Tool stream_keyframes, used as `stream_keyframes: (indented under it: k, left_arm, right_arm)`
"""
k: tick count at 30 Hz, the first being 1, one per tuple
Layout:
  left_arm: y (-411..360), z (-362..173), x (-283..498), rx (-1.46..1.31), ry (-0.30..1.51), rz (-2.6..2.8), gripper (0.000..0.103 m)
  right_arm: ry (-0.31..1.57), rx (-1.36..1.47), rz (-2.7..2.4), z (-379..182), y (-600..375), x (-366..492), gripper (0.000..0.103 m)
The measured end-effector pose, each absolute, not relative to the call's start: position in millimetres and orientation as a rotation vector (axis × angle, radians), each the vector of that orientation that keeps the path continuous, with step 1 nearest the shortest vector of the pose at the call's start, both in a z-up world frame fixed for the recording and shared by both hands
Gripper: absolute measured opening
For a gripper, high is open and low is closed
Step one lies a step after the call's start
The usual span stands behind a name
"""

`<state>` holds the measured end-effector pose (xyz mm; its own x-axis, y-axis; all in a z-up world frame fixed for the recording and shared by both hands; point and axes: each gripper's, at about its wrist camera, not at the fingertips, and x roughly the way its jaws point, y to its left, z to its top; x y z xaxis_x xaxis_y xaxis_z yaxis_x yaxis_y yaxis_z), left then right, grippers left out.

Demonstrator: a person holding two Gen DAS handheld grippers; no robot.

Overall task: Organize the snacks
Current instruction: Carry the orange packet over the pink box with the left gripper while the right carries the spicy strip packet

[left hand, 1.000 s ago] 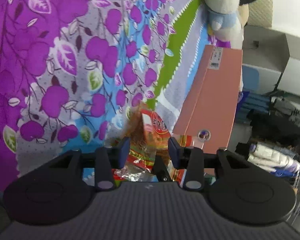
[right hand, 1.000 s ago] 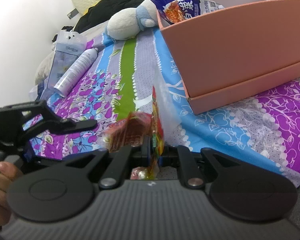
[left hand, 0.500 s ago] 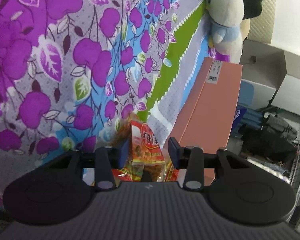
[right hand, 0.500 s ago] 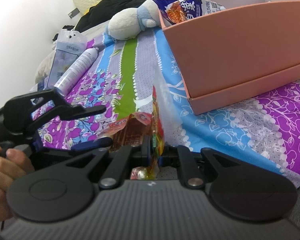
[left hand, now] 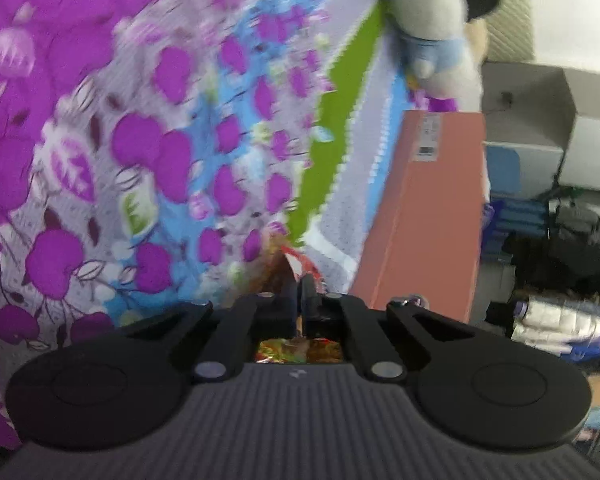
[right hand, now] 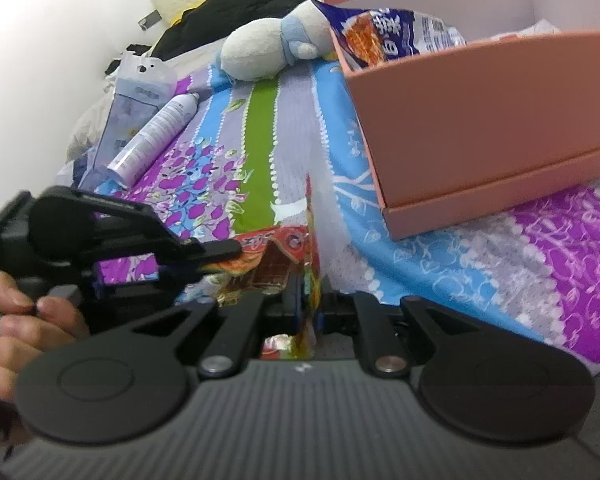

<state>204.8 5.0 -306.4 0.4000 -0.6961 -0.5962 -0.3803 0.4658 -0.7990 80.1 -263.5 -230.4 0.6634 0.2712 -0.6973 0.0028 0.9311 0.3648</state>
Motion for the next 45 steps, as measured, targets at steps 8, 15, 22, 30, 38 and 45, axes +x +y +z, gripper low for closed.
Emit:
stream_keyframes:
  k: [8, 15, 22, 30, 38, 45]
  left_arm:
    - [-1, -236, 206, -0.912, 1.032, -0.358, 0.000]
    - [-9, -180, 202, -0.760, 0.908, -0.403, 0.000]
    - [-21, -124, 199, -0.641, 0.809, -0.435, 0.000]
    - [-46, -56, 206, -0.507, 0.711, -0.479, 0.000]
    - [-89, 2, 221, -0.409, 0.637, -0.543, 0.000]
    - [-142, 40, 240, -0.304, 0.597, -0.595, 0.000]
  right_arm:
    - [0.776, 0.274, 0.142, -199, -261, 81, 0.009]
    - [0.703, 0.226, 0.140, -163, -260, 82, 0.009]
    - [0.627, 0.196, 0.144, -122, -264, 88, 0.009]
    - [0.534, 0.161, 0.120, -74, -277, 98, 0.009]
    - [0.445, 0.134, 0.083, -28, -302, 111, 0.009]
    - [0.369, 0.108, 0.027, 4, -336, 120, 0.009]
